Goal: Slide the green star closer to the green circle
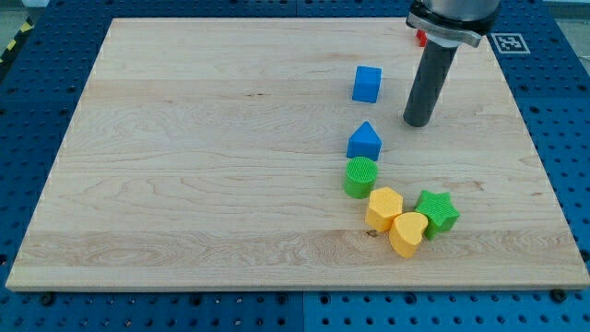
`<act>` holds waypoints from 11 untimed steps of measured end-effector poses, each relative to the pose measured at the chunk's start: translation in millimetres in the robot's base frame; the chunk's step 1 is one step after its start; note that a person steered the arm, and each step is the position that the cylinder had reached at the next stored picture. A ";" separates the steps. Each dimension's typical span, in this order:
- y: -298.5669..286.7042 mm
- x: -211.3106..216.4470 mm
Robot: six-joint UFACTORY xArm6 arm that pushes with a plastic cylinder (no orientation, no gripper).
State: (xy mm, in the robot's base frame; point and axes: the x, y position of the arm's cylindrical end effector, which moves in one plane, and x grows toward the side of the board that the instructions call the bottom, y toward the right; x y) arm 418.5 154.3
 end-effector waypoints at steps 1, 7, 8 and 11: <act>7.8 48.1; 86.0 166.2; 86.0 166.2; 60.4 141.0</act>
State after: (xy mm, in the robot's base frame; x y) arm 559.5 214.6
